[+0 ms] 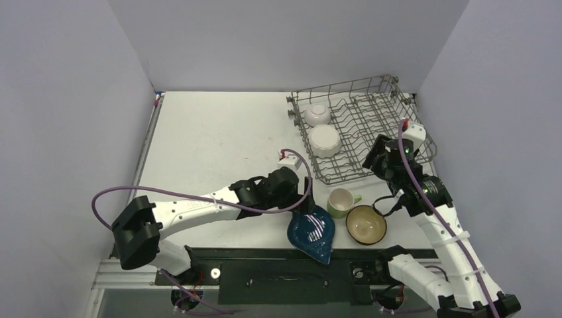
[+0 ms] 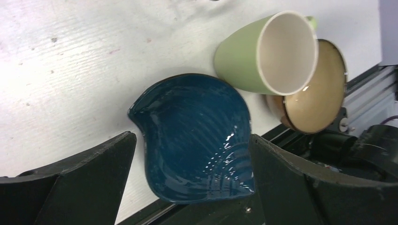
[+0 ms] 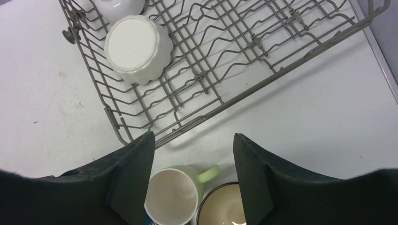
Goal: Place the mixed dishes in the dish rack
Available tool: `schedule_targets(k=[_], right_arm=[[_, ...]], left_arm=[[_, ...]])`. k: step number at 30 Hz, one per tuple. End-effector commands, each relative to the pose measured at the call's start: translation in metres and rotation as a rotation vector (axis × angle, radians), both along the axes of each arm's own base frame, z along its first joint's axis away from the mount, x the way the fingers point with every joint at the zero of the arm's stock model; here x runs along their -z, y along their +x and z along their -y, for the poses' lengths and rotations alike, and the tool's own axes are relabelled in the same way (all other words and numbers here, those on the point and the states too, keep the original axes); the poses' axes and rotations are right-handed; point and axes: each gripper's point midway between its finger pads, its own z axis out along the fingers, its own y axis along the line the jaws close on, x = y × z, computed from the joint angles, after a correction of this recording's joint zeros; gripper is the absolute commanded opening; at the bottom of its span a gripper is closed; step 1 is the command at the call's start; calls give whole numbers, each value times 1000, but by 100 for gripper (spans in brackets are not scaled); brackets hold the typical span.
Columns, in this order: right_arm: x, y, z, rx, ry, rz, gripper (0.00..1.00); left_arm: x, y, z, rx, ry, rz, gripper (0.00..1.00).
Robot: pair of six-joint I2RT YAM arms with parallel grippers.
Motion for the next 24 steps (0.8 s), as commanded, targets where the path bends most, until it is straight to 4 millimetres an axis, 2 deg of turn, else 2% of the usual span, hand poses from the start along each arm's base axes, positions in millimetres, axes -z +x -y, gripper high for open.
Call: schedule_targets(k=[1,5,9,13,20,24], right_arm=[[-3,-14,11,24,-10,20,58],[6,-22,12,11,-13,5,58],[11,-22,9,-3,-6,-7,58],[8,-23,7,-15,-2,-1,57],[7,-28,13,-7,-25,5,57],[14,-28,11,-14,-21,-11,58]], left_arm=[[19,3,-12,-58,33,5,88],[44,-8,-23,-73,59,-50,79],[70,-18,-21,-76,48,-119,66],[89,-25,-18,-76,41,-169,56],[109,-30,-23,-87,39,-198,43],[112,-29,-19,-76,23,-188,38]])
